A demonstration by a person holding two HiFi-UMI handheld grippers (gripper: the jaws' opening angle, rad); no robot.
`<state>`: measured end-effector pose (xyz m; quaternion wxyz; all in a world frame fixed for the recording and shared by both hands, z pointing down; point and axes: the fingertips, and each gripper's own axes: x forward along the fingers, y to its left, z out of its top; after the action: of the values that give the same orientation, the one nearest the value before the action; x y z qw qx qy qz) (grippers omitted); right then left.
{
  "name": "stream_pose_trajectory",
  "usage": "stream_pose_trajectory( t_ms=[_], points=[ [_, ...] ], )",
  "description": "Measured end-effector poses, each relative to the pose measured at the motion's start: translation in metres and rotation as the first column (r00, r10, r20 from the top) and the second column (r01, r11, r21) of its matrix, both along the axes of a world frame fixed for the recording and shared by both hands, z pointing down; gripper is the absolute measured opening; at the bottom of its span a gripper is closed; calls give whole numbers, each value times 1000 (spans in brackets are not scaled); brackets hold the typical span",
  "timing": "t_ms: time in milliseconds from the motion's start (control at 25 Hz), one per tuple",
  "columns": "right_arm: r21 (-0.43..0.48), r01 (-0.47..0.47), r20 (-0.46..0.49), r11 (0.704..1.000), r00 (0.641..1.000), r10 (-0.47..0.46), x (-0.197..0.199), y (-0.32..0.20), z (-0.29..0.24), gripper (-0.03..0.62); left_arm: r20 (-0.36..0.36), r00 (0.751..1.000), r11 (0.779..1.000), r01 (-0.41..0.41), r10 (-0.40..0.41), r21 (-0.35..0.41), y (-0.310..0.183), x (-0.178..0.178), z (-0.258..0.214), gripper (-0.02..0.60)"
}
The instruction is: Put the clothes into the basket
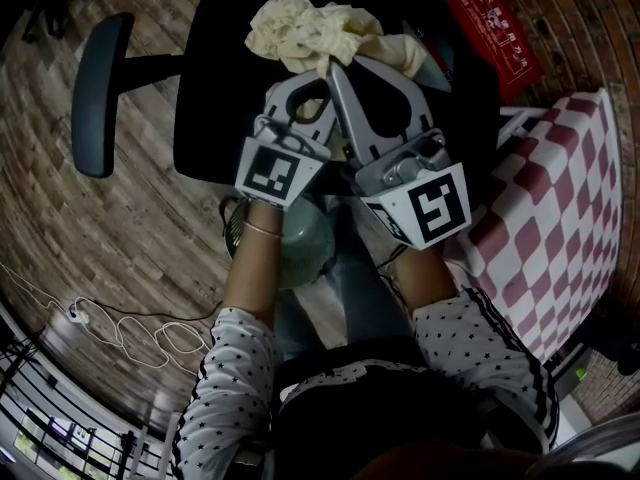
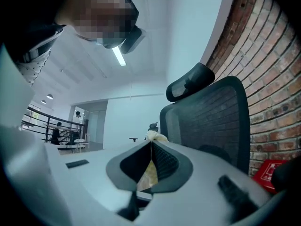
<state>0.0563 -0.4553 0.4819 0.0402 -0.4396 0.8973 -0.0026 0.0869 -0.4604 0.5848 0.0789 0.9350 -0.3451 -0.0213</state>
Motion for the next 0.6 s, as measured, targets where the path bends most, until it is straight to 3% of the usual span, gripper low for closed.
stream_pose_trajectory(
  t_ms=[280,440,600],
  points=[
    [45,22,6,999,1000,-22,4,-2,-30,29,10,1000,999,11,-12,53,2,-4,-27,20],
    [49,48,18,998,999,-48,6,-3,-45,29,60,997,994,33,-40,103,7,-8,-41,20],
    [61,78,14,995,997,-79,2,-2,-65,29,39,995,991,85,-89,100,13,-22,-60,20]
  ],
)
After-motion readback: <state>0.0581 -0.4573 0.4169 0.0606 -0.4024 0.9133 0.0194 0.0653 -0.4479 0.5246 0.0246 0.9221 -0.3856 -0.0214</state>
